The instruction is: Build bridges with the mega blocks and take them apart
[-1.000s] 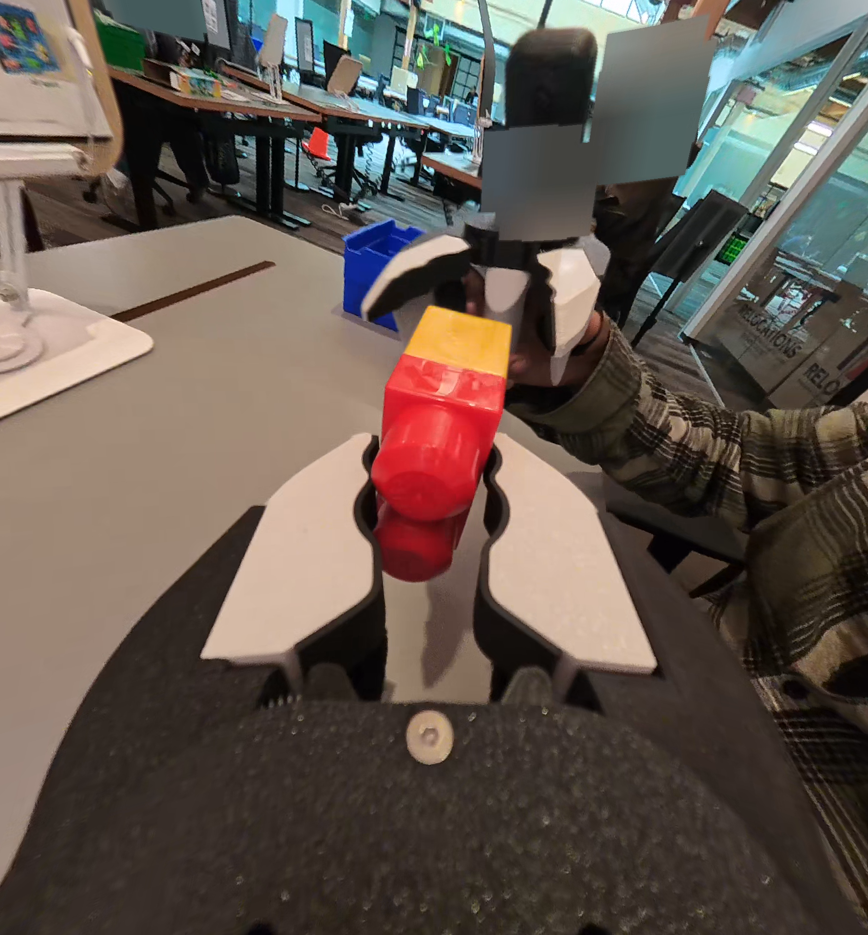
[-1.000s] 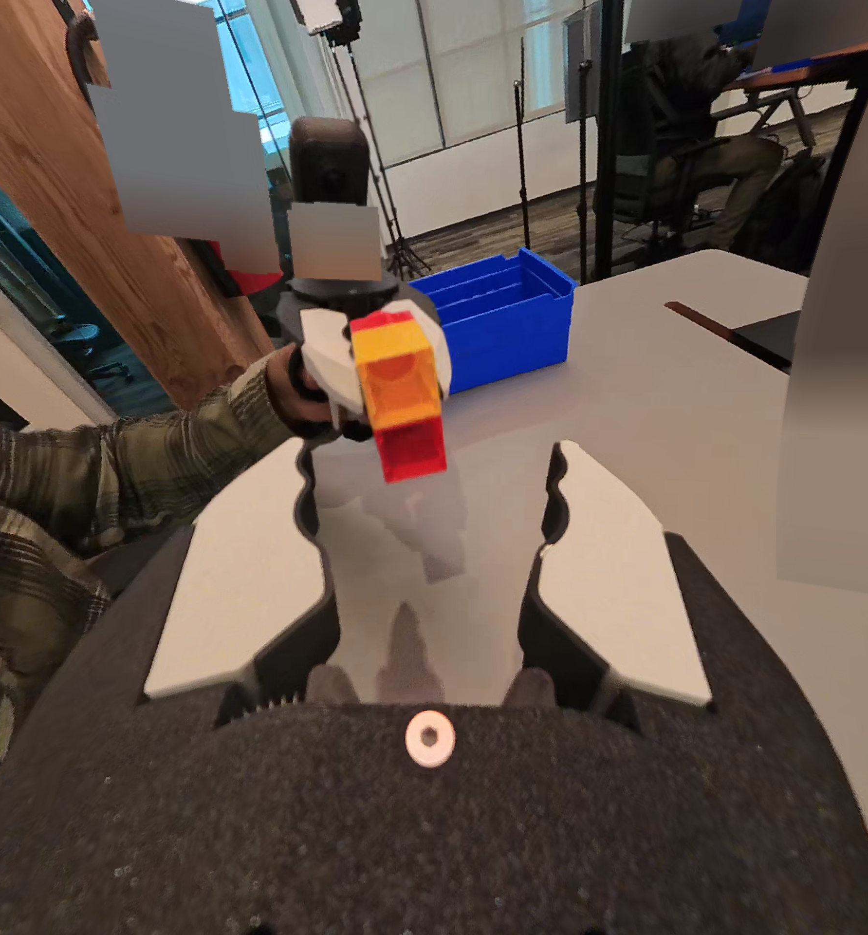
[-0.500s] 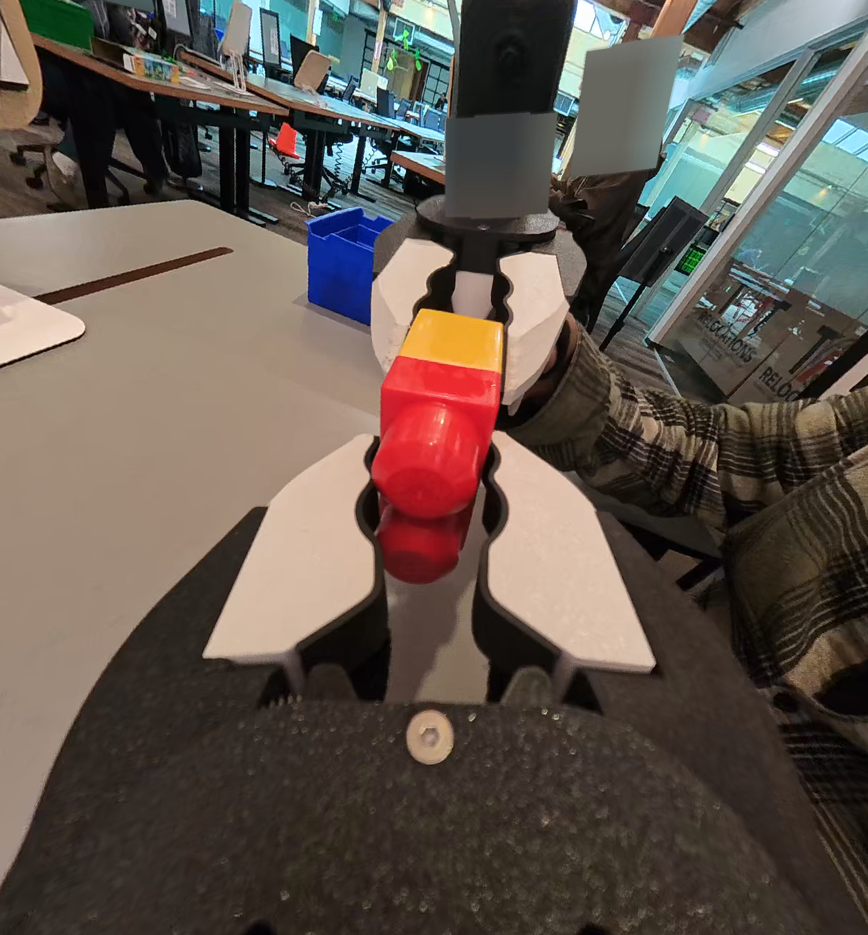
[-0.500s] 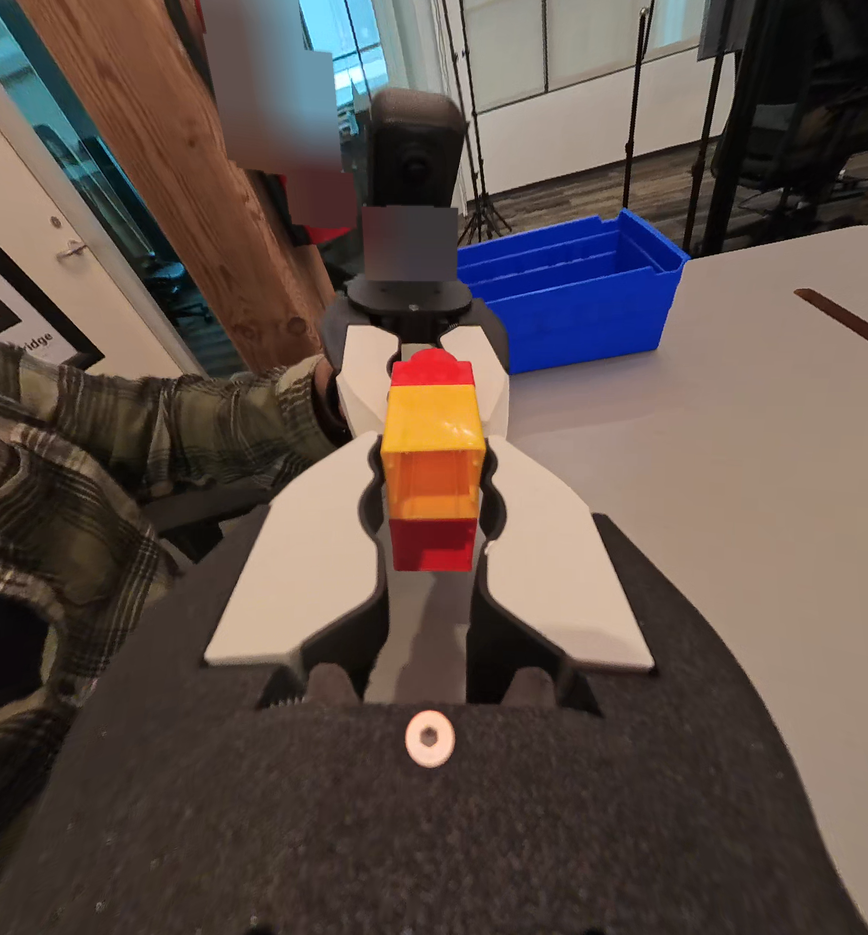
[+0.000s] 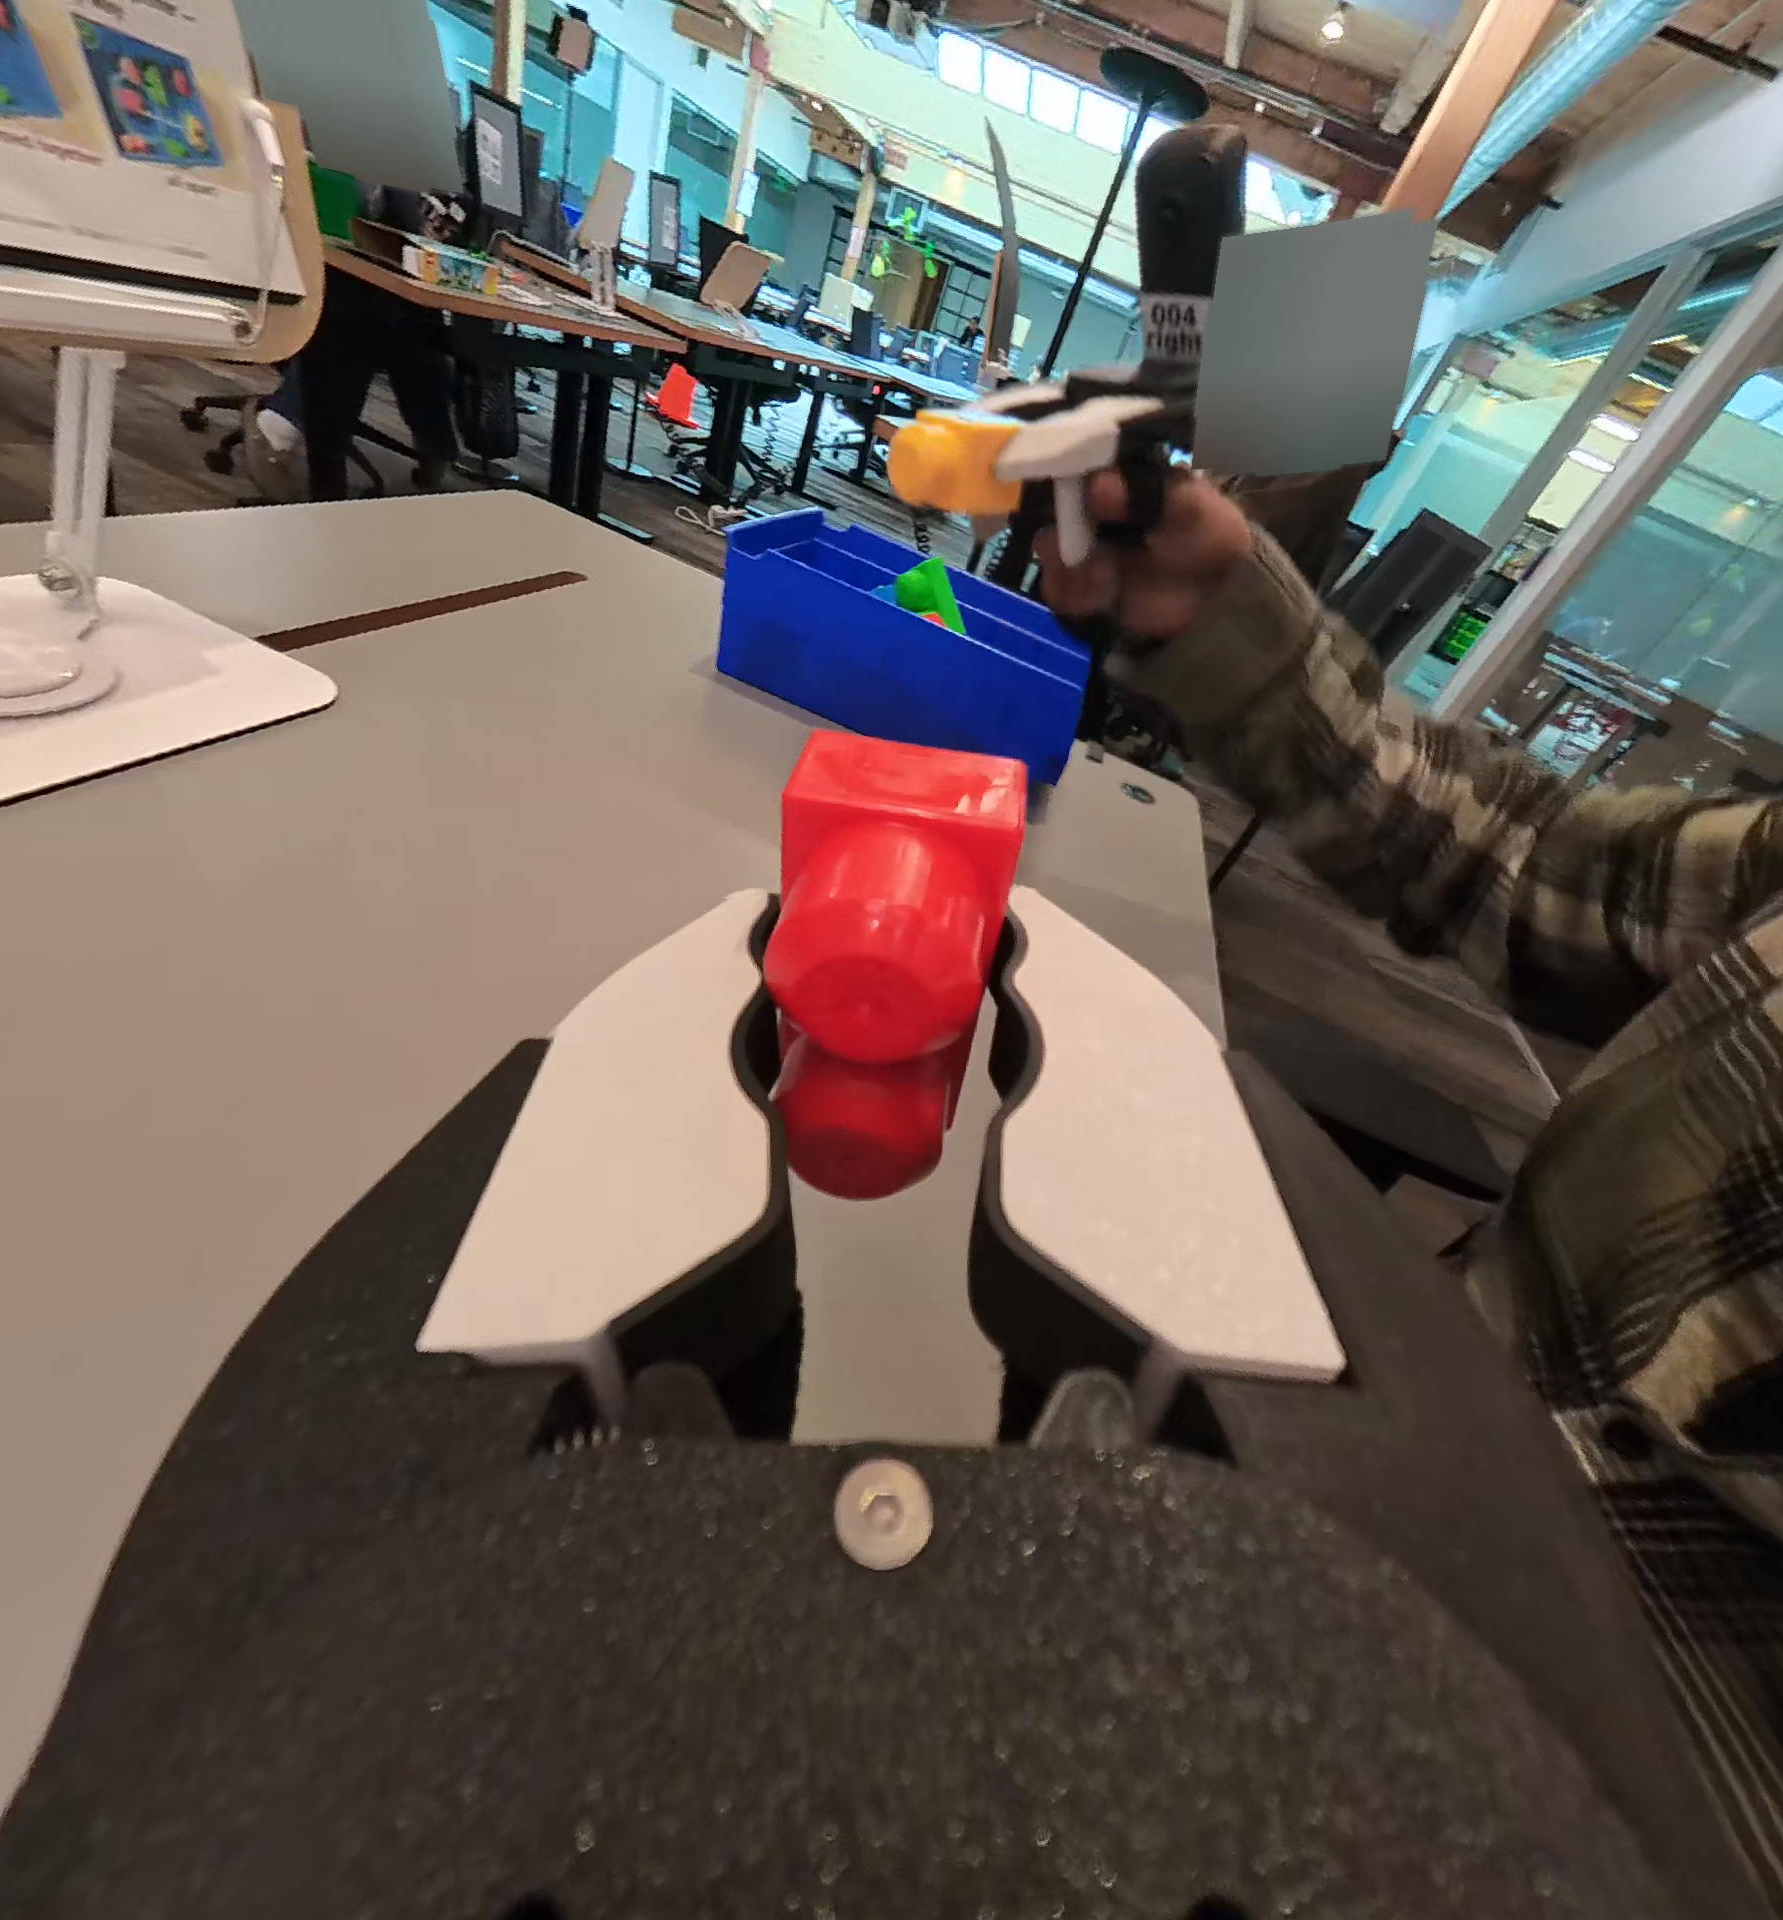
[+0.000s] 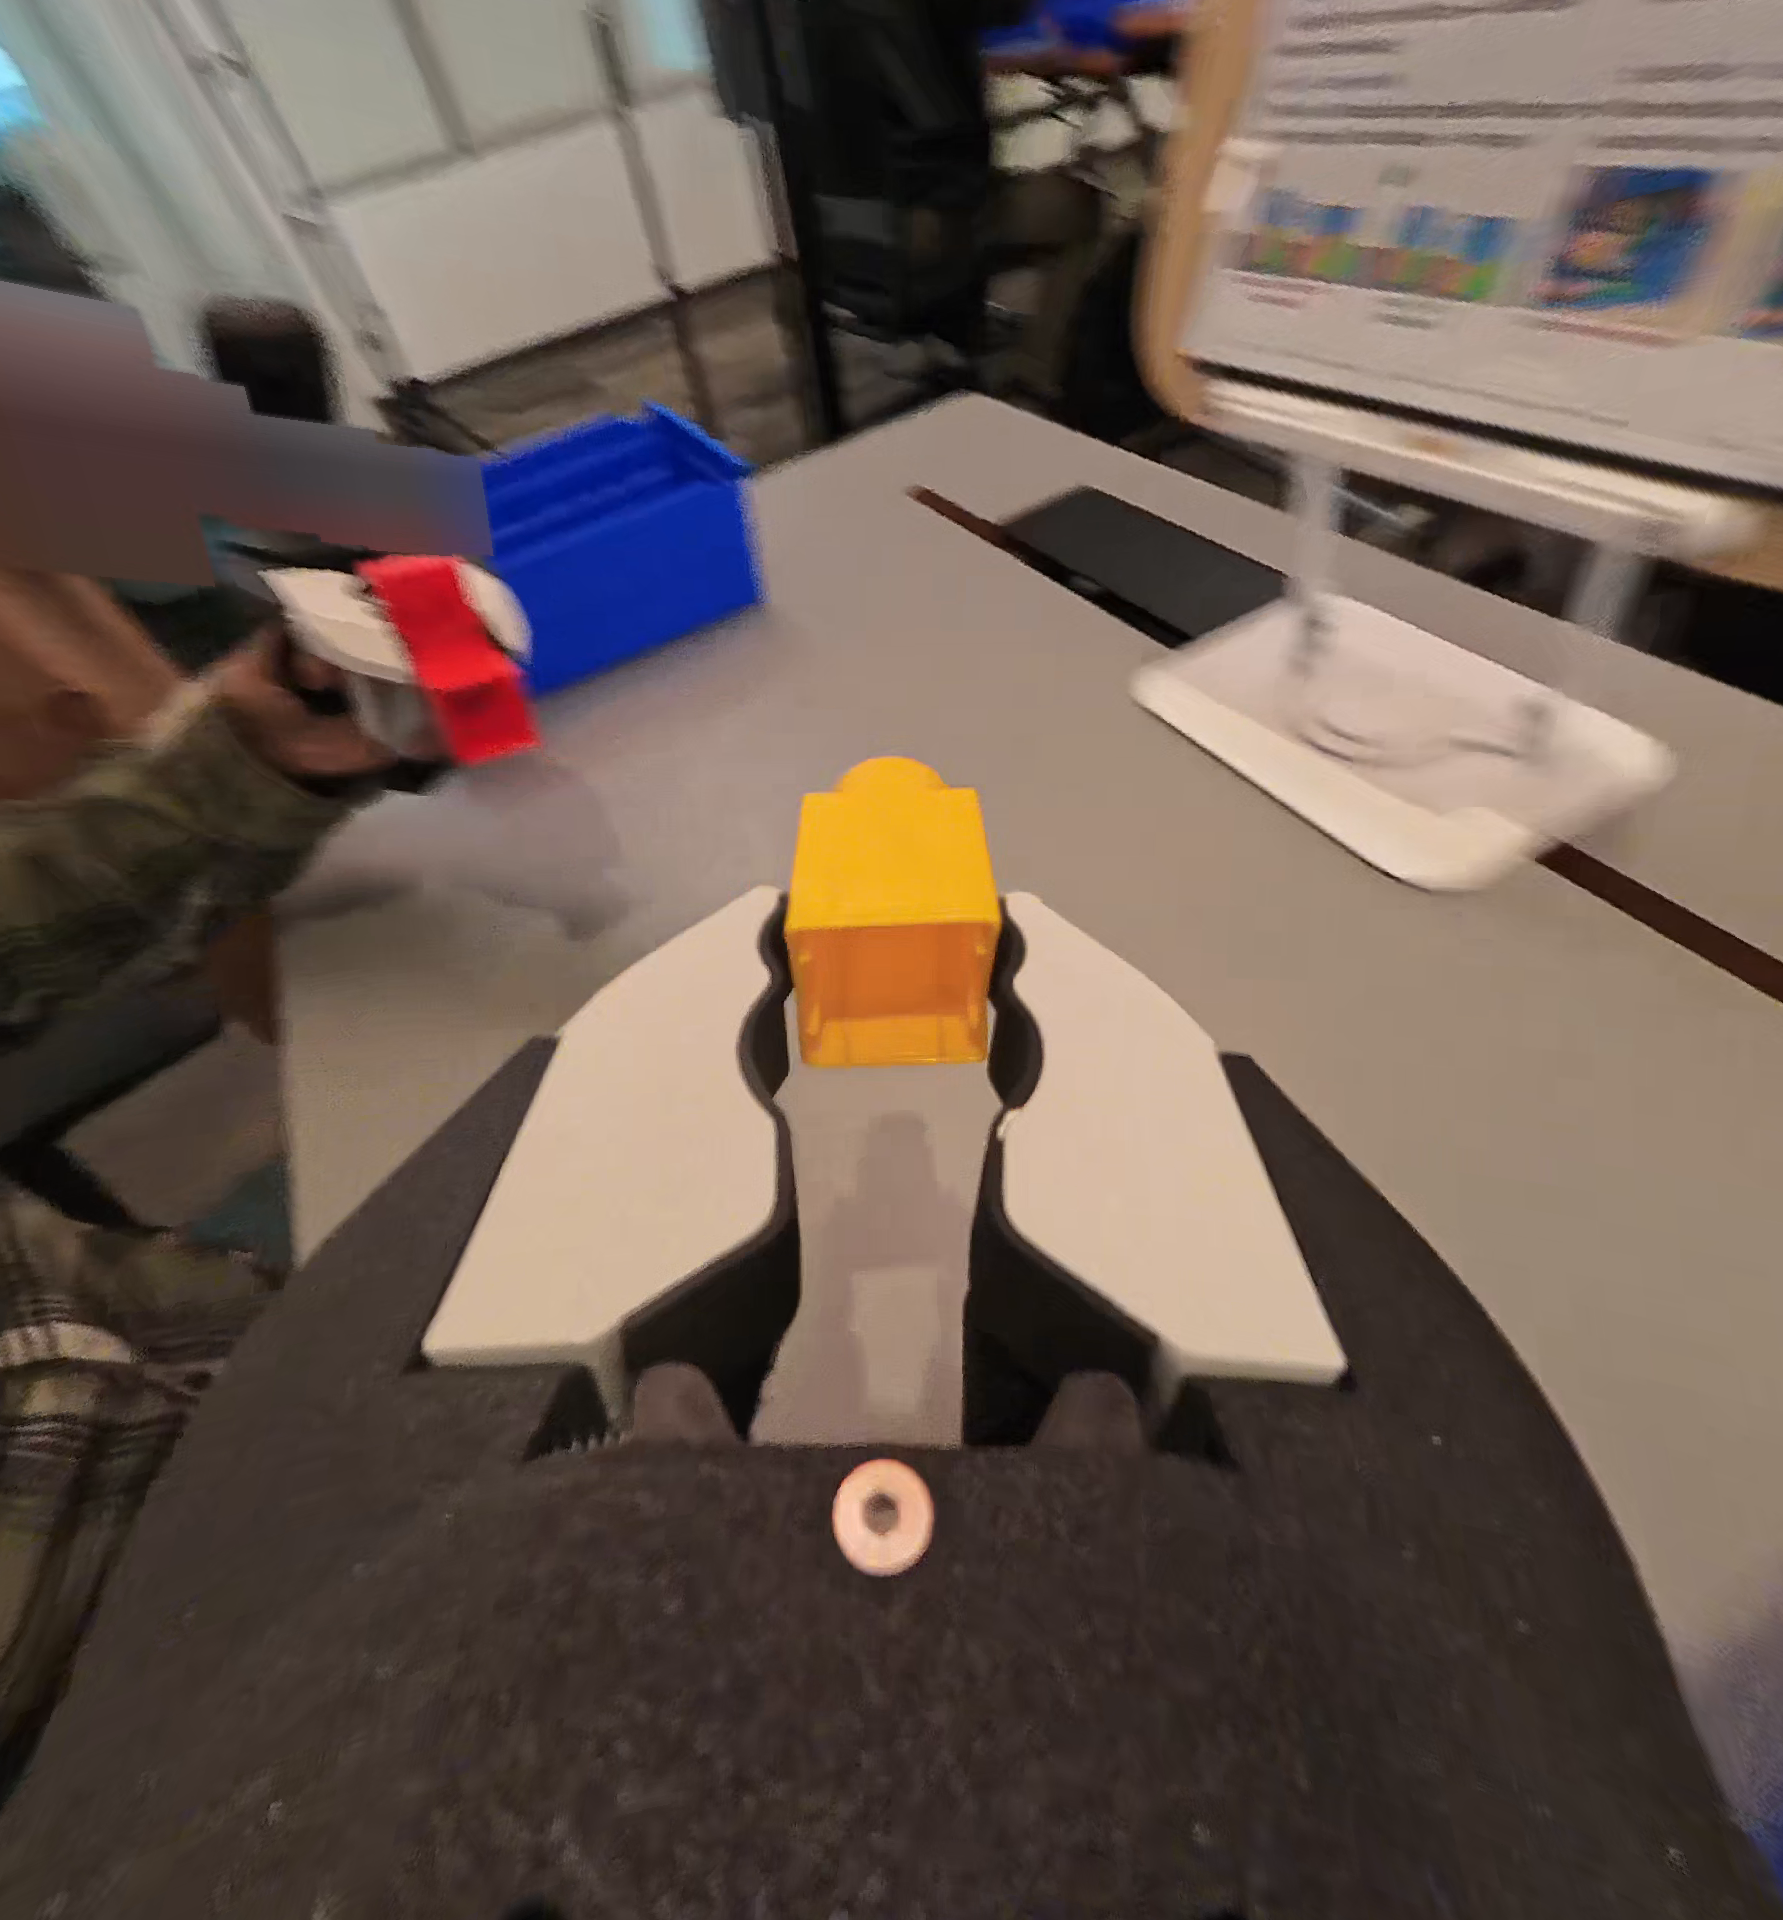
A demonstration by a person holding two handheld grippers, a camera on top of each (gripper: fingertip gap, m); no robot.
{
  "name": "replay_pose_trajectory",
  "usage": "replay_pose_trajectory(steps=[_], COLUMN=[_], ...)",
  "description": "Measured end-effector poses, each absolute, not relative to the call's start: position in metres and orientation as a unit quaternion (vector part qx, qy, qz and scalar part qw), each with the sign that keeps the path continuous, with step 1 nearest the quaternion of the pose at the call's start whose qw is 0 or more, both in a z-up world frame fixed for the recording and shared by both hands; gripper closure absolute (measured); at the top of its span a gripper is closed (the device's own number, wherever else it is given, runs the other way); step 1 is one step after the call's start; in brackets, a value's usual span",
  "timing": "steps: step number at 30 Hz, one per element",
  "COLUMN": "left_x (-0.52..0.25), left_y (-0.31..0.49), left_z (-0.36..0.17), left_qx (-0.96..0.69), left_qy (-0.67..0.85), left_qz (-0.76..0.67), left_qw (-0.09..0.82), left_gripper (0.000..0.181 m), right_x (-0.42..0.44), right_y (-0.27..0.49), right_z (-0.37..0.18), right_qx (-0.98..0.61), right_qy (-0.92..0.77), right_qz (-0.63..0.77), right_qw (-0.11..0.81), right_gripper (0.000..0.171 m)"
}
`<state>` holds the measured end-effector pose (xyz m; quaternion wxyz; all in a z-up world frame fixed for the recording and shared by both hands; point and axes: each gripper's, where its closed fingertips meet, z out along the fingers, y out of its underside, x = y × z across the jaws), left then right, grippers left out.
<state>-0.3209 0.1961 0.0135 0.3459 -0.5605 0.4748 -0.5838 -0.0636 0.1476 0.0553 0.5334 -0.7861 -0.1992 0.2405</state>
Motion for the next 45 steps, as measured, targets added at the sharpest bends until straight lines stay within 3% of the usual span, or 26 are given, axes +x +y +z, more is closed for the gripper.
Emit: replay_pose_trajectory(steps=[5, 9, 18, 21, 23, 27, 31, 37, 45], left_x=[-0.321, -0.316, -0.31, -0.312, -0.313, -0.309, -0.295, -0.277, -0.273], left_y=[0.188, 0.181, 0.188, 0.191, 0.194, 0.198, 0.196, 0.183, 0.17], left_z=[0.016, 0.015, 0.021, 0.019, 0.019, 0.021, 0.024, 0.029, 0.03], left_qx=[-0.549, -0.546, -0.549, -0.555, -0.557, -0.557, -0.547, -0.532, -0.522], left_qy=[0.497, 0.522, 0.505, 0.498, 0.494, 0.487, 0.48, 0.472, 0.485], left_qz=[-0.576, -0.555, -0.57, -0.571, -0.573, -0.582, -0.6, -0.626, -0.627], left_qw=[0.345, 0.348, 0.343, 0.343, 0.342, 0.338, 0.332, 0.319, 0.315], left_gripper=[0.143, 0.143, 0.143, 0.144, 0.143, 0.144, 0.144, 0.143, 0.144], right_x=[0.093, 0.166, 0.197, 0.2, 0.197, 0.126, -0.008, -0.186, -0.254], right_y=[0.103, 0.068, 0.057, 0.058, 0.058, 0.078, 0.107, 0.138, 0.162], right_z=[0.049, 0.023, -0.046, -0.035, -0.012, 0.049, 0.071, 0.04, 0.019], right_qx=[-0.864, -0.895, -0.919, -0.91, -0.897, -0.844, -0.776, -0.709, -0.702], right_qy=[-0.073, -0.001, 0.03, 0.038, 0.028, -0.062, -0.182, -0.287, -0.327], right_qz=[0.093, 0.05, 0.049, 0.044, 0.024, 0.049, 0.169, 0.338, 0.365], right_qw=[0.49, 0.444, 0.391, 0.411, 0.44, 0.531, 0.58, 0.548, 0.517], right_gripper=[0.136, 0.135, 0.132, 0.097, 0.085, 0.078, 0.076, 0.081, 0.096])
